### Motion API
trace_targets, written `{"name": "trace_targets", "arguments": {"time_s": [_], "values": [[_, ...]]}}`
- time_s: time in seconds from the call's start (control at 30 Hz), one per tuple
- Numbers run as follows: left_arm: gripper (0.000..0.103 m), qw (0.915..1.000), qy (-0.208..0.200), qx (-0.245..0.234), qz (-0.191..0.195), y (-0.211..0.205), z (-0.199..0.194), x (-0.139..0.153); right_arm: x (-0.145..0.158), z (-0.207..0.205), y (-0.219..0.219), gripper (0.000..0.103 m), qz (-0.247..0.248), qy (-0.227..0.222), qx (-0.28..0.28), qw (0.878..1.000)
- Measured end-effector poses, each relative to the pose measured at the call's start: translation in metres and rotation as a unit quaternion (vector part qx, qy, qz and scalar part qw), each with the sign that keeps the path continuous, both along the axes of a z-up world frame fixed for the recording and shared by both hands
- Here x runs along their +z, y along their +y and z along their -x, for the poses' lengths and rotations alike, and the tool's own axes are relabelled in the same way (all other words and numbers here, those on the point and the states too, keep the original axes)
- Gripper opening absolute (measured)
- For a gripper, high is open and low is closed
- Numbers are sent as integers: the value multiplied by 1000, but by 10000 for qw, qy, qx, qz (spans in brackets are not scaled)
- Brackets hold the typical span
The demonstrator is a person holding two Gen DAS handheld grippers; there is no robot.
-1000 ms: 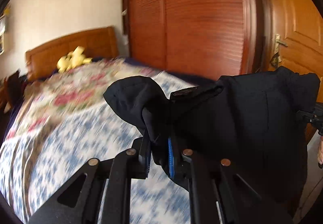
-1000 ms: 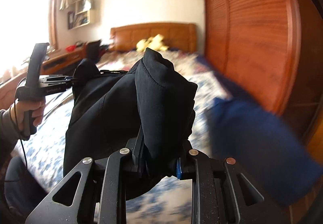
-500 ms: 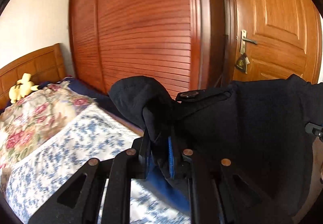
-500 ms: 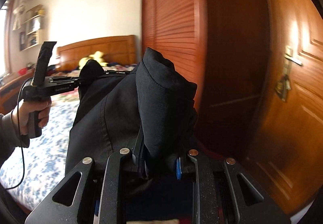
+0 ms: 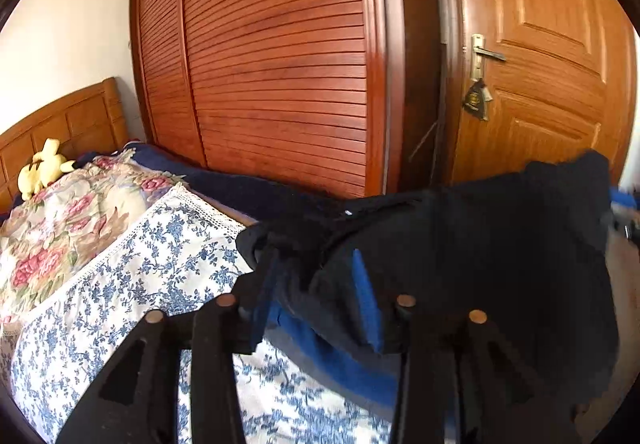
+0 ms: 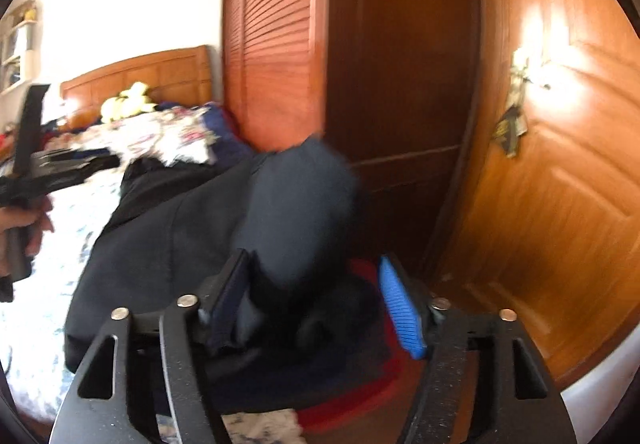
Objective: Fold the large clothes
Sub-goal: 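Carry the coat bundle with both grippers toward the blue clothes stack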
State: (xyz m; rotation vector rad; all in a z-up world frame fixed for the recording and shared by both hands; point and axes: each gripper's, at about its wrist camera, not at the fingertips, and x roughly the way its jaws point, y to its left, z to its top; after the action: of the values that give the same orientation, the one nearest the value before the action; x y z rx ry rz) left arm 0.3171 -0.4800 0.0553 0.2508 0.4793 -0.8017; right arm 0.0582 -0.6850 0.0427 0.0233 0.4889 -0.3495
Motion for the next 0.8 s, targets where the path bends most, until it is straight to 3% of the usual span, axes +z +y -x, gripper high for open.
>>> {"name": "trace_targets", "arguments": {"time_s": [0.07,0.13,0.3,0.47,0.63,0.8], "values": [[45,9999,0,-38,126,14,11,-3,12,6,3,69,146,-168,12,9998],[58,9996,-23,-93,257,28,27,-6,23,7,8,69,316,-322,35,9990],[58,9989,-19,-237,396,58,64,-10,42,-11,34,69,571,-571,503,9955],[59,9988,-120,-274,389,85,94,-8,21,-50,35,67,548,-18,550,9970],[60,9981,-244,-278,484,115,119,2,-21,-71,-2,67,-165,751,63,9970],[60,9979,-373,-134,522,143,136,13,-25,-64,-2,67,-316,734,-118,9967]]}}
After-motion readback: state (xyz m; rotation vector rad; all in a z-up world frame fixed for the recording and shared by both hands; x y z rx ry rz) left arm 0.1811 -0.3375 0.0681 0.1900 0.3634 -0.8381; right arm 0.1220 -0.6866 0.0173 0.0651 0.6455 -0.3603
